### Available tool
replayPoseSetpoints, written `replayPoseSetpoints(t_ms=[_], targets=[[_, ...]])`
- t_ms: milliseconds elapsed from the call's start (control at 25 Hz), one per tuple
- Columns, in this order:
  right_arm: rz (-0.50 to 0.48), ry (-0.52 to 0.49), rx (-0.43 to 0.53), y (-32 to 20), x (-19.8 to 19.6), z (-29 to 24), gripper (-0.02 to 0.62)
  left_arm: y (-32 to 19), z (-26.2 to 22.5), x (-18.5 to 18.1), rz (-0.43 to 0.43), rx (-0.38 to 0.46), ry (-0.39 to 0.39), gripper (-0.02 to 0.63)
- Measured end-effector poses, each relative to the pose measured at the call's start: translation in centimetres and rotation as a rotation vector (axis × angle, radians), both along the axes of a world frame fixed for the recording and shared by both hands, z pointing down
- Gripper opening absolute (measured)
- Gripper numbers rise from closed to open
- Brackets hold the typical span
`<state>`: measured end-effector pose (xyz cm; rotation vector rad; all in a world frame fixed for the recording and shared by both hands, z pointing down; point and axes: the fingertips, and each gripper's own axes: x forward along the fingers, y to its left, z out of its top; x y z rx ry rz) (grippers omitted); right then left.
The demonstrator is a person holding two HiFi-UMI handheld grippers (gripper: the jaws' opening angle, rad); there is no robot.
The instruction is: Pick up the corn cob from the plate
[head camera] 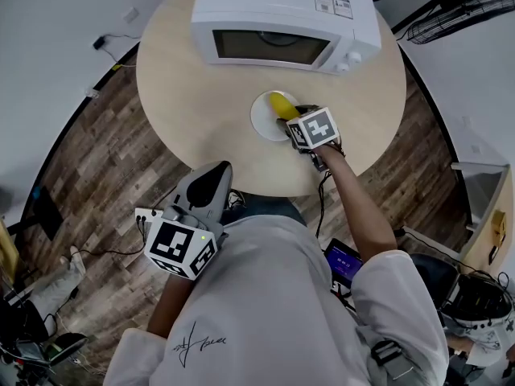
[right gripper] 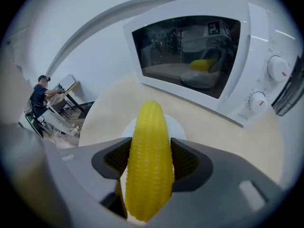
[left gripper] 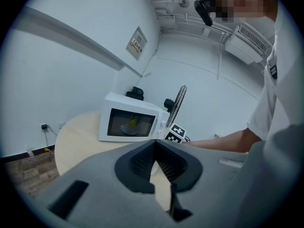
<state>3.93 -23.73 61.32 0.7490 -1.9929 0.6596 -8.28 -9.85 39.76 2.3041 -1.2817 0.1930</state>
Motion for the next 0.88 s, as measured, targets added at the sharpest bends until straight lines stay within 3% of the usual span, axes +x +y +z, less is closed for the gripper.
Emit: replayPoseSetpoints(t_ms=[680, 880], targets=[[0.062, -0.061, 0.024, 1.7, 0.4, -2.0, 0.265, 1.0, -0.4, -0.3, -0.001, 0.016, 0.007, -0.009], [0.066, -0.080, 0.037, 2.4, 0.5, -3.1, 0.265, 1.5, -1.0, -0.3, 0.008, 0.044, -0.039, -0.009]])
